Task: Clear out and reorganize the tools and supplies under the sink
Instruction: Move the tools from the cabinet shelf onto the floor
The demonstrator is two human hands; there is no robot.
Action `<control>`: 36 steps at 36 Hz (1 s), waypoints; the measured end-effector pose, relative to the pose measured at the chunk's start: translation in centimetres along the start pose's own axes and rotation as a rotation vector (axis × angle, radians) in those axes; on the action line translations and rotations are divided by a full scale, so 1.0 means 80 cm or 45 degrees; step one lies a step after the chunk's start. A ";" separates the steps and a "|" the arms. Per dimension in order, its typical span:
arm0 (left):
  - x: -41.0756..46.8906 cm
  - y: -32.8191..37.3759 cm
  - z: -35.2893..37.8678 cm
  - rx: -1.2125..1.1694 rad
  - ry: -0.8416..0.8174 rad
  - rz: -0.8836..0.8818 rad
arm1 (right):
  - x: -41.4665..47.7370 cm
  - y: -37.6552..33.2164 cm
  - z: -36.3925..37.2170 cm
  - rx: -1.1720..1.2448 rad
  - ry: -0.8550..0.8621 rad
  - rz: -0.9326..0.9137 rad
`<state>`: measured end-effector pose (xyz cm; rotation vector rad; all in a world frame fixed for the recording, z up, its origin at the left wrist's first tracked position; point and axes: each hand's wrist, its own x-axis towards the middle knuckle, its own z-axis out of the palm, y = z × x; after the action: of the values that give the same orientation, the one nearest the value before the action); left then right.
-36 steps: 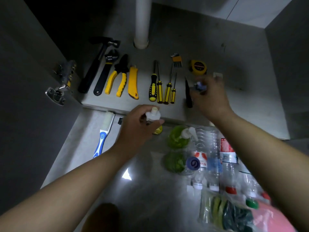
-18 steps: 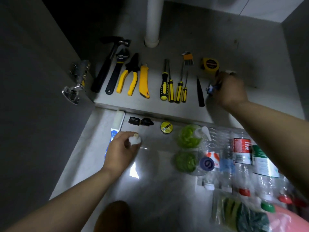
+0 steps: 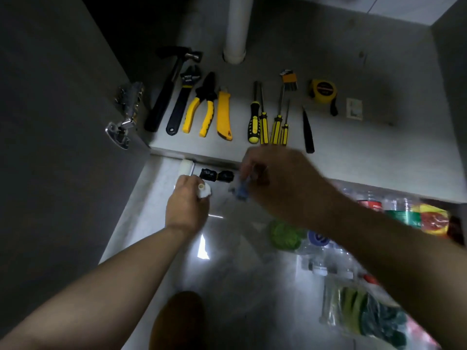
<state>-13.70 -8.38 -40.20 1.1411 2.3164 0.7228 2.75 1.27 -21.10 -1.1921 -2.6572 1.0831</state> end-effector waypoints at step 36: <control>-0.014 0.121 -0.011 -0.180 -0.254 0.660 | -0.125 0.174 -0.012 0.114 -0.813 0.674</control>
<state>-8.03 -4.47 -33.25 1.6830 1.7847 0.8870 19.04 1.58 -26.48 -1.8518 -2.7012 1.9229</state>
